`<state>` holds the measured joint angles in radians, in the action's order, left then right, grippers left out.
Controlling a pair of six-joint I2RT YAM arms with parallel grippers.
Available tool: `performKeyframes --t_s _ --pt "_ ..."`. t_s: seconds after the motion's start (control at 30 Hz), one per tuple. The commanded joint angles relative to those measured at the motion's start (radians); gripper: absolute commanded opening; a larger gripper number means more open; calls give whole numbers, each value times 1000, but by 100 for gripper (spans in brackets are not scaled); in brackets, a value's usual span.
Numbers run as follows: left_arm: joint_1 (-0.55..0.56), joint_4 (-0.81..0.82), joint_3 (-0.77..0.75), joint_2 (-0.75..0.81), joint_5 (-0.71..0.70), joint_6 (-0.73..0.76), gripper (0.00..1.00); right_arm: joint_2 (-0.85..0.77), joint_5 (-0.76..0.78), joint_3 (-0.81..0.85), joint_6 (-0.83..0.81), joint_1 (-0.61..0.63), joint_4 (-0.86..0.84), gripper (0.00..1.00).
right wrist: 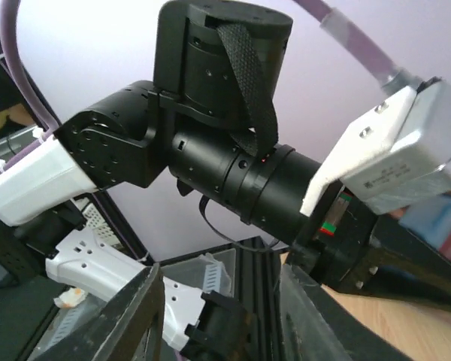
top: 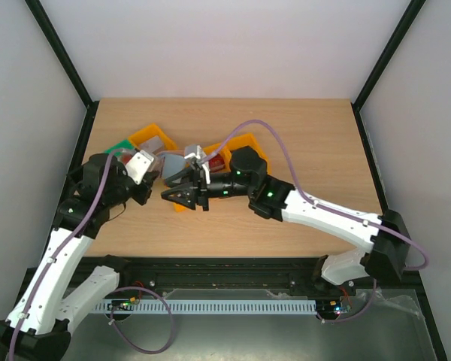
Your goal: Take the credit cards out of the card holder
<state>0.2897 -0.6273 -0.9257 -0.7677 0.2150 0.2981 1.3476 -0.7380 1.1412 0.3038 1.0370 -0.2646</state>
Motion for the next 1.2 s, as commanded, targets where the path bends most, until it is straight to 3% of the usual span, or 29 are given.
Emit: performKeyframes --t_s 0.0,0.07,0.13,0.2,0.37,0.47,0.73,0.97,1.07,1.17 --pt "-25 7 -28 1 246 -236 2 83 -92 17 167 -2 -201 37" --pt "-30 28 -30 17 311 -251 2 96 5 27 133 -9 -104 29" --pt "-42 57 -20 39 413 -278 2 85 45 -7 163 -41 -112 23" --pt "-46 111 7 77 537 -298 2 72 22 -36 195 -82 -141 20" --pt "-46 281 94 197 798 -312 2 36 3 38 9 -118 121 18" --pt "-46 344 119 213 892 -333 2 -27 -42 8 -46 -138 152 15" --pt "-48 475 157 202 942 -388 2 -18 -220 35 -103 -132 193 11" --pt "-48 515 197 200 901 -423 2 20 -227 70 -118 -89 178 11" --pt "-46 542 214 200 905 -448 2 41 -228 94 -125 -77 192 2" --pt "-46 540 215 207 917 -447 2 25 -252 81 -132 -77 178 2"
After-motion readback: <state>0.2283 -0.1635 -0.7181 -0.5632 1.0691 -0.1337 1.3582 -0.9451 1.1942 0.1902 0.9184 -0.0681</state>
